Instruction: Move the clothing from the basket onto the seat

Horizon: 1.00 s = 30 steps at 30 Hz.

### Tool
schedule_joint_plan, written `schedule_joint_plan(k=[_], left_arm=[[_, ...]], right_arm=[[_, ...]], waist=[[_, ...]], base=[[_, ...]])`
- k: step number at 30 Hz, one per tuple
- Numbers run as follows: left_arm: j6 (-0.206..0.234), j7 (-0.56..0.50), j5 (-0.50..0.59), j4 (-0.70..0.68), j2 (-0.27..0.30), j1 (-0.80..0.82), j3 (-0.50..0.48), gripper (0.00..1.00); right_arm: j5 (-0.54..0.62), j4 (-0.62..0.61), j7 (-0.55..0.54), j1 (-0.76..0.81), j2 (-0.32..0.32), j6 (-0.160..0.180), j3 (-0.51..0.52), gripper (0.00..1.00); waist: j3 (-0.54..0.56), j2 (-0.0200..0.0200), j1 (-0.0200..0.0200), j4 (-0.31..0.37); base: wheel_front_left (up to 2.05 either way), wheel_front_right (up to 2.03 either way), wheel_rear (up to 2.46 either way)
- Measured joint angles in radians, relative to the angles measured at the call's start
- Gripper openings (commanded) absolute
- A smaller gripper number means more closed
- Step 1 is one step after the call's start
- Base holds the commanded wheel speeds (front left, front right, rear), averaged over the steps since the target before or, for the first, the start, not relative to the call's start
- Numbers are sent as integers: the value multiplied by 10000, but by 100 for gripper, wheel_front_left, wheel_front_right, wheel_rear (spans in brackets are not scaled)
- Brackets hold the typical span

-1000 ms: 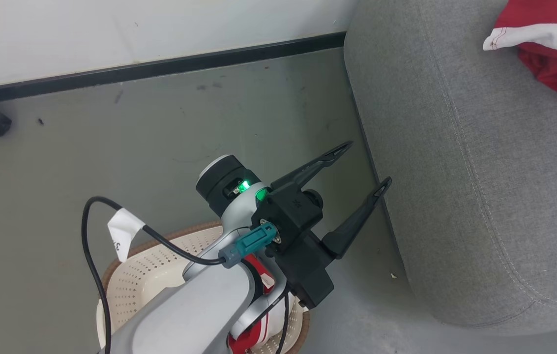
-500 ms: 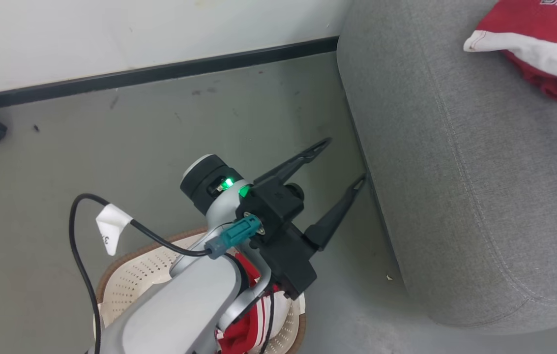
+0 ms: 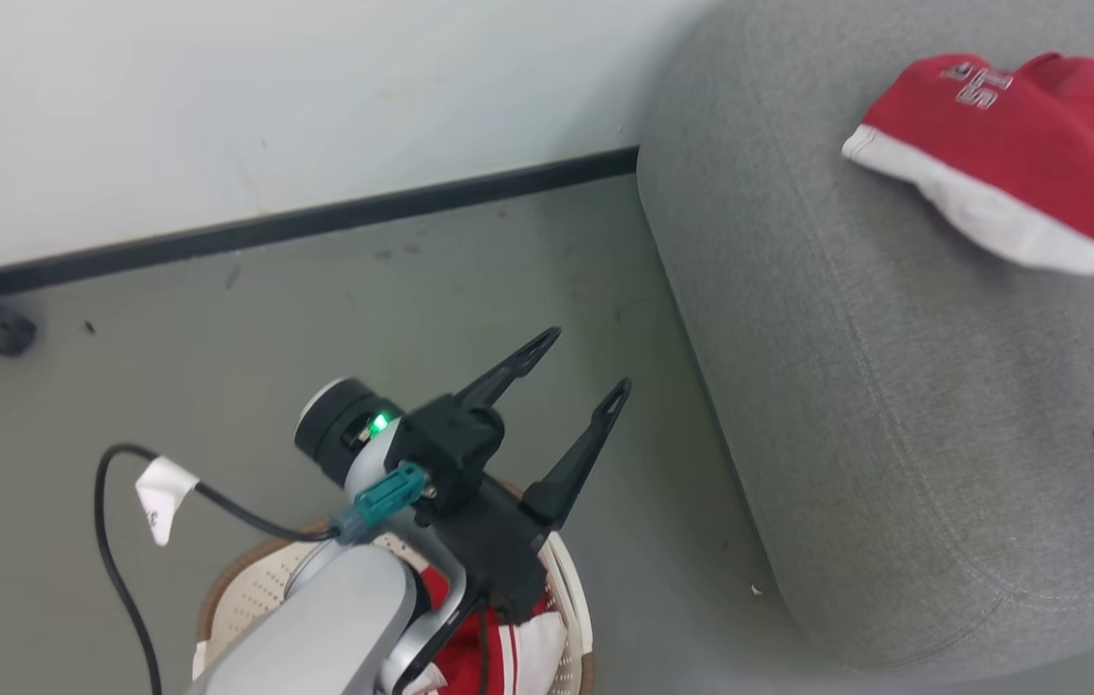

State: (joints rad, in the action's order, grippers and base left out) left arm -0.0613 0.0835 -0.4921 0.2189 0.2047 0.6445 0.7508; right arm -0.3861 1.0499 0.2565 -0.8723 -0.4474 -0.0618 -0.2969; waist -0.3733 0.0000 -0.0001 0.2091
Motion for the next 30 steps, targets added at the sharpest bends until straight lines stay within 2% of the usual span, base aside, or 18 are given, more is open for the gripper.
schedule_joint_plan(k=[7,20,30], left_arm=[[104,399,-178,136,163,-820,-136,100],[451,988,-702,401,274,-2024,-543,100],[966,1285,-1103,715,736,-2908,-1290,100]], right_arm=[[104,-456,0,1519,25,0,21,100],[360,-2196,0,2666,59,17,69,100],[550,-3737,0,3311,594,194,73,100]], waist=[[761,0,-1,2],[2098,-1,-1,-82],[2920,-1,-1,-494]], base=[[0,0,0],[0,0,0],[0,0,0]])
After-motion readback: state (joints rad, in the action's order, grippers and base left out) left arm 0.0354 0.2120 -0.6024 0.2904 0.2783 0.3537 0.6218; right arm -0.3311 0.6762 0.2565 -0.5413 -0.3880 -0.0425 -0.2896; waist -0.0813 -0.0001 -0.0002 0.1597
